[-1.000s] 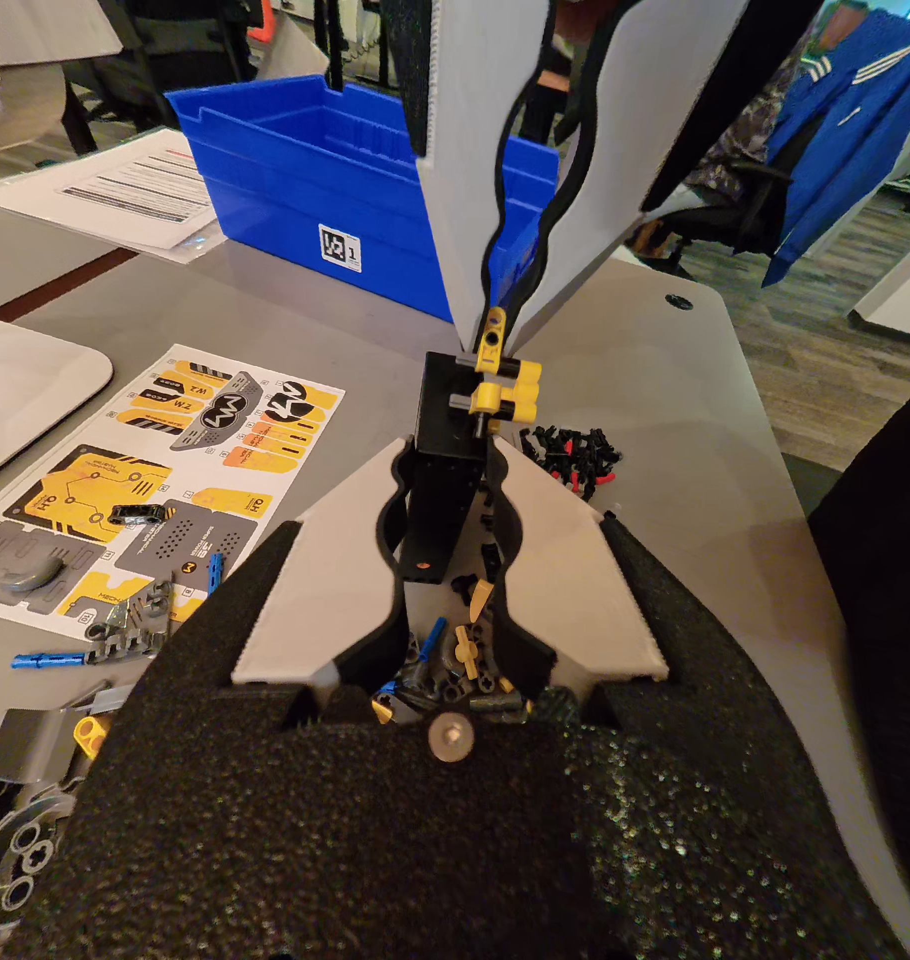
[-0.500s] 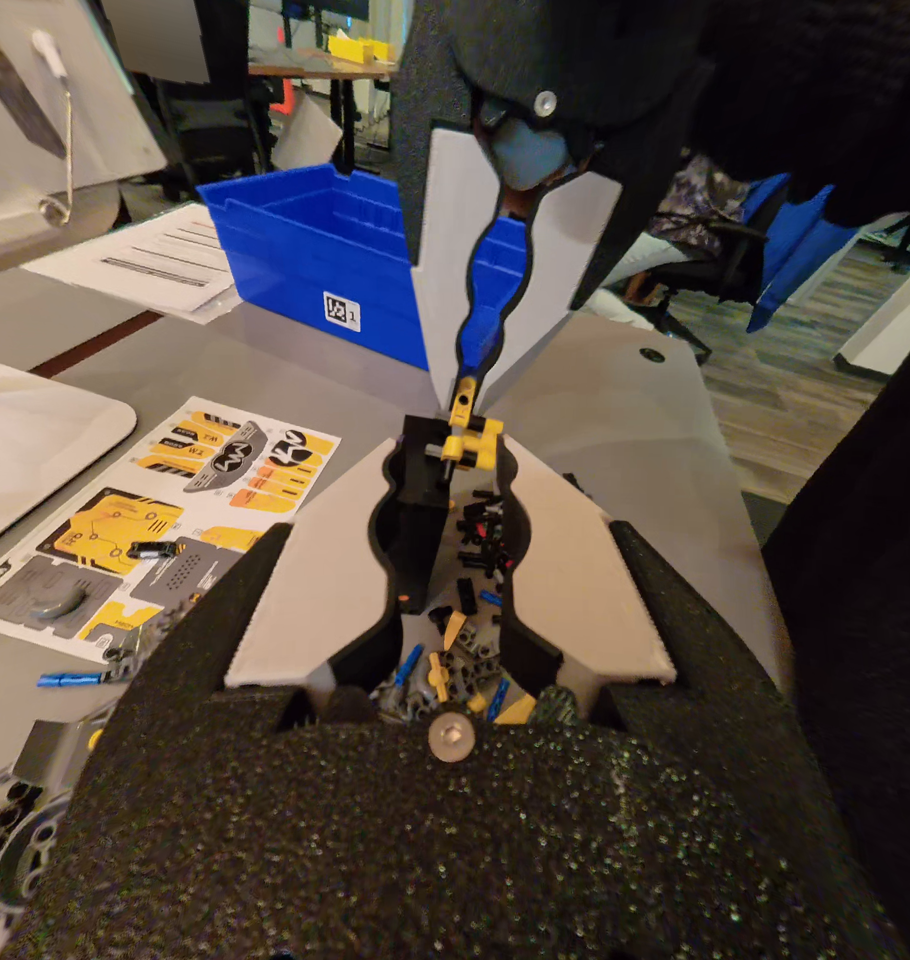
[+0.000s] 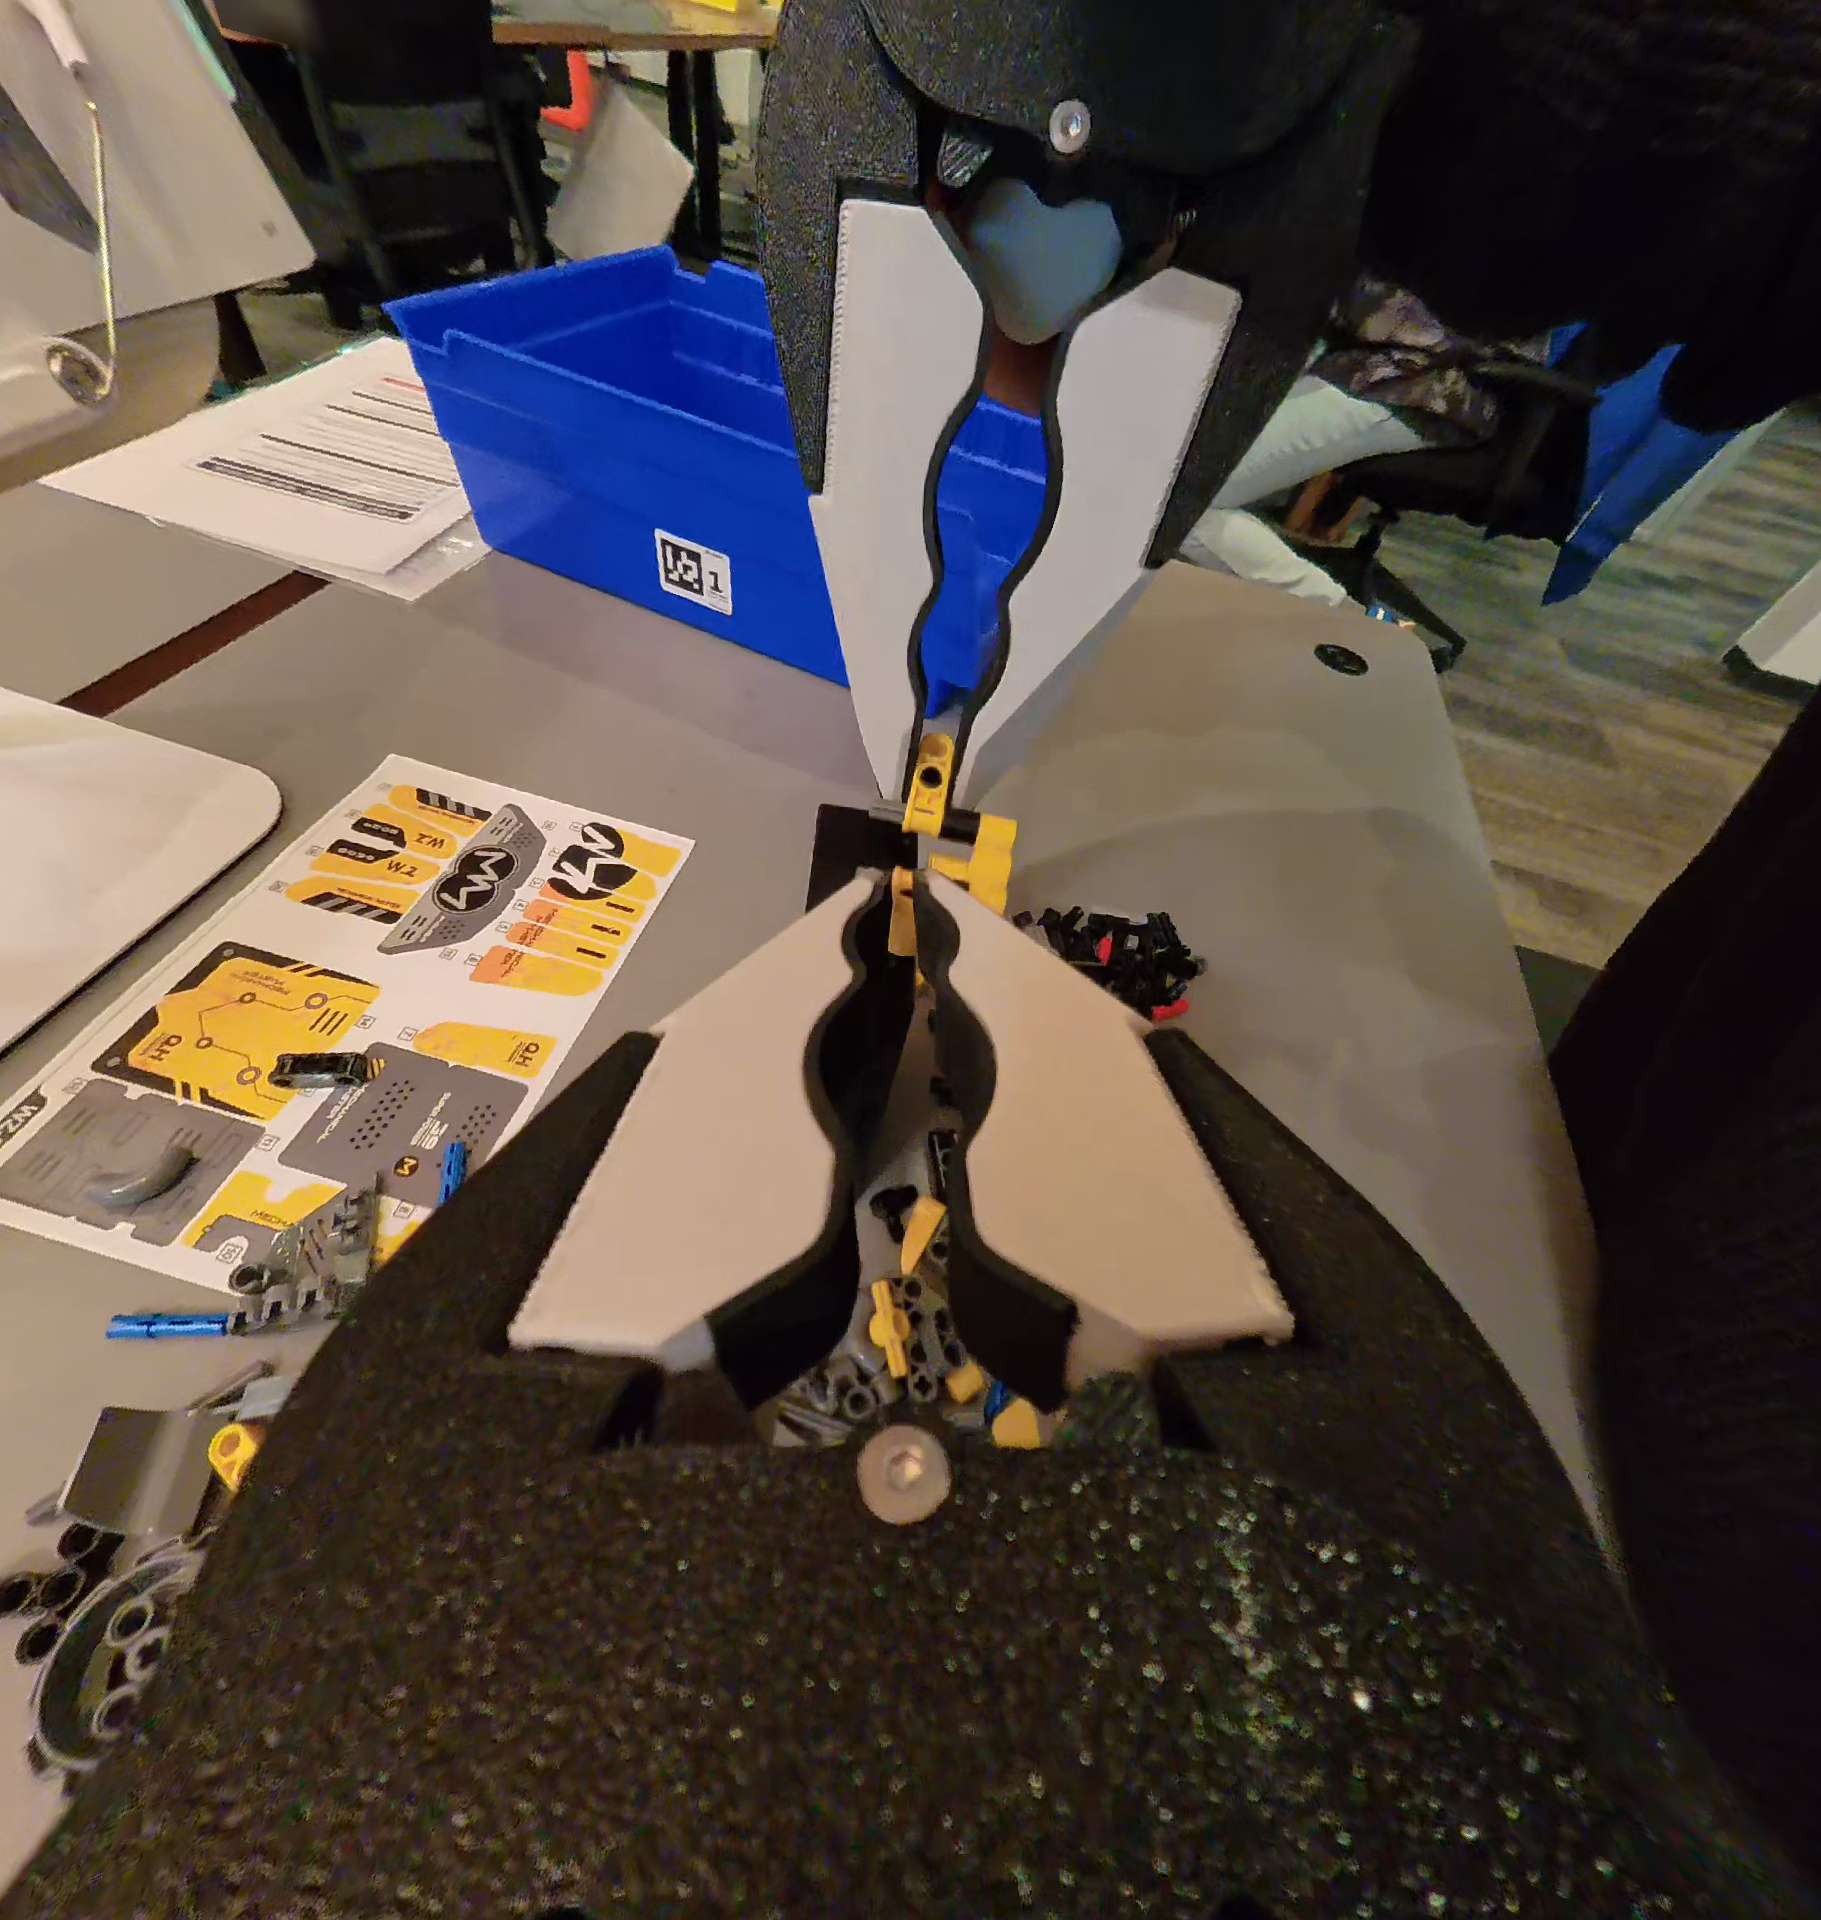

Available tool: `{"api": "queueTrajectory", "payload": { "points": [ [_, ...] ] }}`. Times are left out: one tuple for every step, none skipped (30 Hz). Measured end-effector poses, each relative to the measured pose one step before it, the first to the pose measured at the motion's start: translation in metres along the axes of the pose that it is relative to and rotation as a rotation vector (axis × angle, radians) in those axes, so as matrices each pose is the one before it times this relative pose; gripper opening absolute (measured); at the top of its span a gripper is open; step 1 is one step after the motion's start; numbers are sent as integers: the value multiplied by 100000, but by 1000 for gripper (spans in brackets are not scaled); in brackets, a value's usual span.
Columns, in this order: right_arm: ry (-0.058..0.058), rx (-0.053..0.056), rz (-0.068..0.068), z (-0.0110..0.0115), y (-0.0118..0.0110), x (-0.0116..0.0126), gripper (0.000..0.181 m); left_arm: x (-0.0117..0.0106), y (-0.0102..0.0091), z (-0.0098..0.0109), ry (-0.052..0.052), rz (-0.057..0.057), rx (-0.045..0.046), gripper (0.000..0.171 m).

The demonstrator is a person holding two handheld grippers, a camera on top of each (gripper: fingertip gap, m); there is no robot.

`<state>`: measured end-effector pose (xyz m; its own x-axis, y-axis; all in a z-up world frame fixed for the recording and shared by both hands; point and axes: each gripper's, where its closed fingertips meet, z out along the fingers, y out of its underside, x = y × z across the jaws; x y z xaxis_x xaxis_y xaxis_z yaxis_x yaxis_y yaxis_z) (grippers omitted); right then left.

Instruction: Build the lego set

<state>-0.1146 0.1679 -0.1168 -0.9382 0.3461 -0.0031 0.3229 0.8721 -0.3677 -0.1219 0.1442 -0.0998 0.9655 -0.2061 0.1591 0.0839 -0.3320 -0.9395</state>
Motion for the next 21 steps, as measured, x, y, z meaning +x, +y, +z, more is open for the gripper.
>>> {"api": "queueTrajectory", "payload": {
  "points": [
    [-359, 1123, -87, 20, -66, -16, 7, -5, 65, -124, -193, 13, -454, 3],
    [-219, 996, -248, 32, -49, -20, 7, 10, 60, -119, -184, -59, -591, 3],
    [-248, 979, -270, 34, -55, -26, 7, 18, 90, -112, -143, -168, -786, 4],
    [-240, 844, -331, 34, -59, -41, 7, 17, 91, -120, -162, -180, -946, 4],
    [-48, 635, -493, 27, -23, -12, 7, -12, 91, -117, -440, -48, -1119, 5],
    [121, 555, -596, 30, -8, 19, 7, -16, 63, -88, -567, 134, -1013, 6],
    [-157, 607, -412, 13, -22, -12, 7, -26, 29, -60, -760, 261, -968, 7],
    [-254, 458, -312, 29, 14, -10, 7, -10, 27, -25, -749, 666, -923, 8],
    [-136, 374, -423, 26, 42, 8, 7, -53, -11, 13, -1173, 924, -799, 10],
    [-174, 392, -383, 37, 41, 9, 7, -21, -25, 48, -916, 1030, -730, 11],
    [-199, 334, -265, 44, 72, 12, 7, -3, -46, 59, -576, 694, -663, 11],
    [-214, 263, -231, 34, 69, 5, 7, 5, -51, 65, -334, 460, -708, 12],
    [-183, 326, -257, 21, 49, 20, 7, 42, -45, 78, 25, 293, -757, 12],
    [-195, 410, -204, 14, 17, 21, 7, 119, 34, 106, 656, 285, -1124, 13],
    [-229, 421, -154, -15, -16, 28, 7, 130, 82, 139, 597, 130, -1317, 14],
    [-188, 444, -220, -27, -37, 35, 7, 157, 61, 130, 631, 458, -1055, 14],
    [-305, 529, -239, -26, -62, 17, 7, 127, 78, 127, 360, 486, -1005, 14],
    [-434, 489, -166, -38, -61, -7, 7, 21, 80, 119, -320, 353, -1039, 14],
    [-290, 252, -254, -5, -35, 11, 7, -15, 41, 80, -385, 350, -730, 14],
    [-36, 88, -355, 3, -6, 32, 7, -33, 20, 53, -272, -81, -578, 14],
    [-42, 142, -213, 12, -3, 34, 7, -64, 62, 49, -192, -642, -723, 13]
  ]
}}
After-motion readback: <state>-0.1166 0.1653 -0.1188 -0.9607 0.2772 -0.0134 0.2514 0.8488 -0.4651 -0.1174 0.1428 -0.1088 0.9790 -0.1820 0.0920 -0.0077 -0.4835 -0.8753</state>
